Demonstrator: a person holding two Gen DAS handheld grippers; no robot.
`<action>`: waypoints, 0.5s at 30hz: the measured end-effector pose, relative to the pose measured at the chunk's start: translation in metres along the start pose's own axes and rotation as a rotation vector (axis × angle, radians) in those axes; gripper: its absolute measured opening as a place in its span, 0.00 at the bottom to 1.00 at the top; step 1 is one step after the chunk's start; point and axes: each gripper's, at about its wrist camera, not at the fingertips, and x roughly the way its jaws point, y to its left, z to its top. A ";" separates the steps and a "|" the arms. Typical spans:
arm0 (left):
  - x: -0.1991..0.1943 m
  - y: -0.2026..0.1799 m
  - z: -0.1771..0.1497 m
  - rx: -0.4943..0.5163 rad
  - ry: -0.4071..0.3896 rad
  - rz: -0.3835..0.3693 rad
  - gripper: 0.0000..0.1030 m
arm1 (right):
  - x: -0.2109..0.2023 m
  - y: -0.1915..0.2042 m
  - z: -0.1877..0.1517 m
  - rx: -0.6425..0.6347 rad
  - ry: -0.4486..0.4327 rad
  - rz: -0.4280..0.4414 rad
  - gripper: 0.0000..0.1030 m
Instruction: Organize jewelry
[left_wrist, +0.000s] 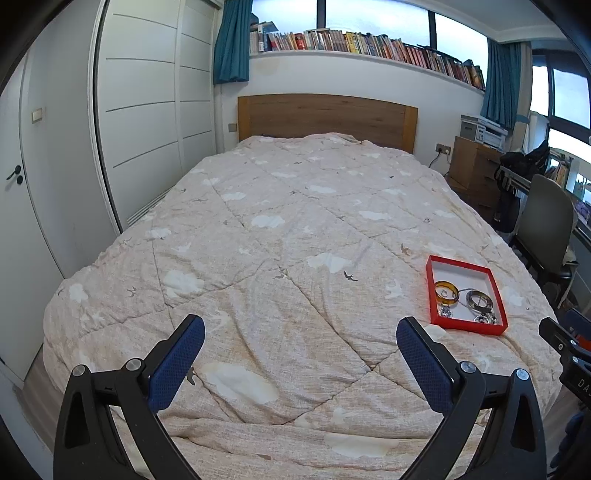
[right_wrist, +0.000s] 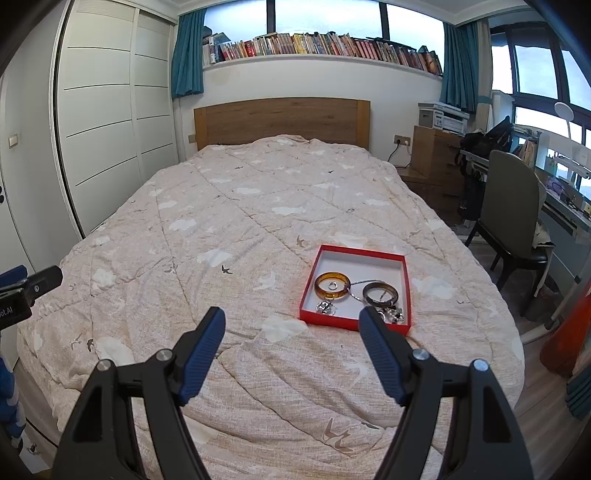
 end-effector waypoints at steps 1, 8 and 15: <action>0.001 0.001 0.000 -0.005 0.003 -0.007 0.99 | 0.000 -0.001 -0.001 0.002 0.000 0.000 0.71; 0.006 0.006 -0.005 -0.028 0.022 -0.028 0.99 | 0.002 -0.001 -0.004 0.001 0.008 0.006 0.71; 0.010 0.007 -0.010 -0.036 0.035 -0.040 1.00 | 0.004 -0.002 -0.008 0.011 0.018 0.010 0.71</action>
